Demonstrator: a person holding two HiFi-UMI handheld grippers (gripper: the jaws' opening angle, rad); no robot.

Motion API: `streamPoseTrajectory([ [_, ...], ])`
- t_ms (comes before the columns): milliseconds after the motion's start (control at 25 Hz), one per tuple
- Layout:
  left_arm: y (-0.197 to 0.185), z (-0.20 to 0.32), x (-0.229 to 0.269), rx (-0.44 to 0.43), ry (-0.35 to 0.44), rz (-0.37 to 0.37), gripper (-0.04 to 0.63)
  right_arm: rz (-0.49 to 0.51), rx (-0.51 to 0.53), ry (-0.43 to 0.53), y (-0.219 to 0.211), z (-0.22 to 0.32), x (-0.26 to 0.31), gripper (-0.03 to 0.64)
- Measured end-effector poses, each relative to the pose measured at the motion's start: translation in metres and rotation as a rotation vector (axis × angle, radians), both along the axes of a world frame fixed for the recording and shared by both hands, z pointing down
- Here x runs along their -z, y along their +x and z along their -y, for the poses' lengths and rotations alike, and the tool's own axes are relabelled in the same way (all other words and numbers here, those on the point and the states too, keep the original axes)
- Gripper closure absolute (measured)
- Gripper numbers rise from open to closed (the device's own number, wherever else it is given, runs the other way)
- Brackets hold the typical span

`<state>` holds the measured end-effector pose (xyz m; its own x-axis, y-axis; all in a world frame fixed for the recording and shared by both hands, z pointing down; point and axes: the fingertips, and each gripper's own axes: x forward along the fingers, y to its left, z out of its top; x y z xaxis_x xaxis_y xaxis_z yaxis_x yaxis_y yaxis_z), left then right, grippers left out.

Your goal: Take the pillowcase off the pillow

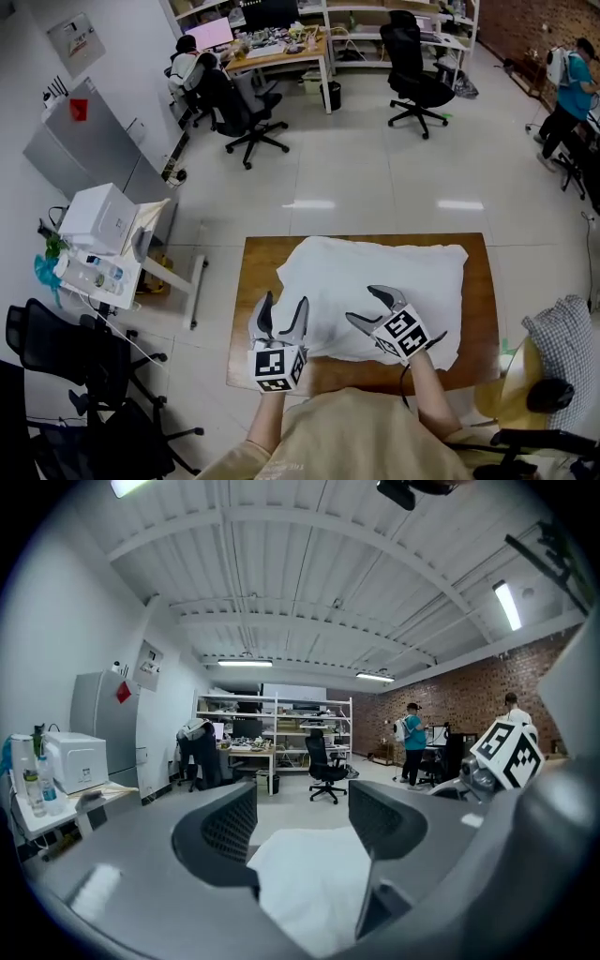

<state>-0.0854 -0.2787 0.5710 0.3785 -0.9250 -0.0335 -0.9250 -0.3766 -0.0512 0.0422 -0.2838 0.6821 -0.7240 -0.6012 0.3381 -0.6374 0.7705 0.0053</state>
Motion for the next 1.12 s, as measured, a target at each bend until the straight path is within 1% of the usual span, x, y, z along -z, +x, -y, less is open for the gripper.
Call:
streamPoseTrajectory([
  [160,-0.022,0.007,-0.010,-0.005,-0.007,-0.004,0.285,-0.176,0.083,-0.032,-0.043,0.015,-0.052,0.293],
  [280,-0.039,0.014,-0.019,0.005,-0.019,-0.017,0.285,-0.286,0.085,-0.073,-0.061,0.031,-0.087,0.293],
  [360,-0.048,0.020,-0.023,0.013,-0.021,-0.020,0.285,-0.331,0.082,-0.105,-0.065,0.041,-0.106,0.295],
  [440,-0.053,0.023,-0.025,0.025,-0.020,-0.026,0.285,-0.333,0.096,-0.139,-0.068,0.044,-0.121,0.300],
  [520,-0.057,0.024,-0.028,0.040,-0.025,-0.039,0.286,-0.331,0.108,-0.171,-0.072,0.044,-0.132,0.352],
  [560,-0.061,0.026,-0.030,0.046,-0.030,-0.045,0.286,-0.346,0.108,-0.180,-0.073,0.046,-0.137,0.365],
  [640,-0.066,0.031,-0.033,0.055,-0.040,-0.052,0.285,-0.387,0.098,-0.189,-0.074,0.051,-0.146,0.385],
  [760,-0.068,0.032,-0.032,0.059,-0.044,-0.056,0.285,-0.402,0.069,-0.201,-0.073,0.058,-0.150,0.414],
  [880,-0.066,0.030,-0.032,0.060,-0.046,-0.056,0.285,-0.401,0.049,-0.196,-0.071,0.059,-0.151,0.448],
  [1080,-0.070,0.030,-0.032,0.066,-0.052,-0.057,0.285,-0.427,0.044,-0.166,-0.070,0.061,-0.145,0.513],
  [1120,-0.070,0.031,-0.033,0.067,-0.053,-0.057,0.285,-0.422,0.043,-0.164,-0.070,0.061,-0.145,0.541],
])
